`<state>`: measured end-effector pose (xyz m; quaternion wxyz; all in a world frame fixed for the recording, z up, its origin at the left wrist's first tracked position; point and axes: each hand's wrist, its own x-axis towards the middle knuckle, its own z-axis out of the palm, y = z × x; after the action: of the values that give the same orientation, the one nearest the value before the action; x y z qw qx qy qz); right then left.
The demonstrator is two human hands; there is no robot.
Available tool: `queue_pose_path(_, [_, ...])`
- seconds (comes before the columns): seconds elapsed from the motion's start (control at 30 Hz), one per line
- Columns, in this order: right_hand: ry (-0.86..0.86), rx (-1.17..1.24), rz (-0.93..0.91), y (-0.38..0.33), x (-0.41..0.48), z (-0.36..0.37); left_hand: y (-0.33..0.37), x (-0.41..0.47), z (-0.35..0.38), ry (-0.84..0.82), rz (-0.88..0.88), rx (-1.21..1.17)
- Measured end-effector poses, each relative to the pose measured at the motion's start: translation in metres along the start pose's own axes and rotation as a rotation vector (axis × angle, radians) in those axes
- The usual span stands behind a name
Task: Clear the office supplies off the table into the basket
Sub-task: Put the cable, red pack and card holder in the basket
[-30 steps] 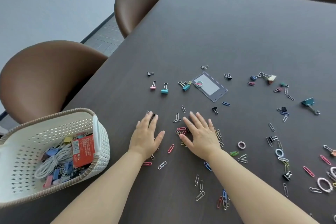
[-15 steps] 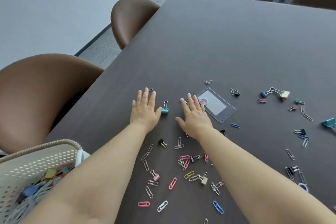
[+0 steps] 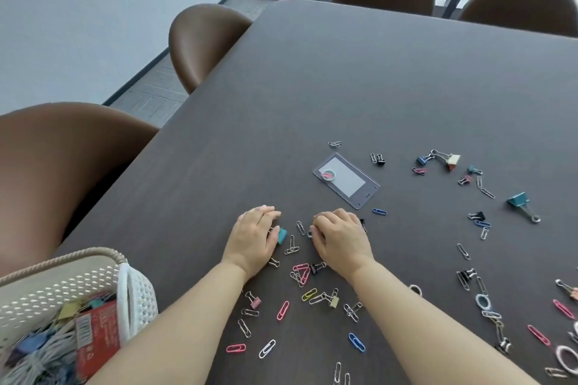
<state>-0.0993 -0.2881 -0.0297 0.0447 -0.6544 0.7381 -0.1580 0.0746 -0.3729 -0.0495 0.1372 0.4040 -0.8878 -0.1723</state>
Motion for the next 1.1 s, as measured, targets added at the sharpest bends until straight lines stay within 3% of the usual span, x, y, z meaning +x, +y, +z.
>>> queue_pose_path(0.1, [0.041, 0.048, 0.098, 0.010, 0.006, -0.010, 0.014, 0.011, -0.006, 0.040, 0.054, -0.024])
queue_pose_path(0.23, [-0.226, 0.025, 0.207, 0.035, 0.038, -0.006, 0.019, 0.043, -0.008, -0.057, 0.057, 0.027])
queue_pose_path(0.43, [-0.444, -0.062, 0.146, 0.045, 0.073, -0.005, 0.009, 0.094, -0.006, -0.315, 0.073, 0.233])
queue_pose_path(0.53, [-0.405, -0.071, 0.052, 0.042, 0.051, -0.006, 0.017, 0.123, -0.006, -0.364, 0.080, 0.241])
queue_pose_path(0.67, [-0.137, -0.015, -0.105, 0.039, -0.004, -0.011, 0.036, 0.159, 0.000, -0.397, 0.099, 0.244])
queue_pose_path(0.83, [-0.030, 0.072, 0.098, 0.066, -0.010, -0.023, 0.058, 0.190, 0.005, -0.455, 0.116, 0.277])
queue_pose_path(0.97, [-0.137, 0.003, 0.280, 0.102, 0.026, -0.027, 0.059, 0.209, 0.015, -0.505, 0.159, 0.280])
queue_pose_path(1.1, [-0.236, -0.015, 0.338, 0.124, 0.065, -0.022, 0.057, 0.214, 0.028, -0.557, 0.250, 0.272])
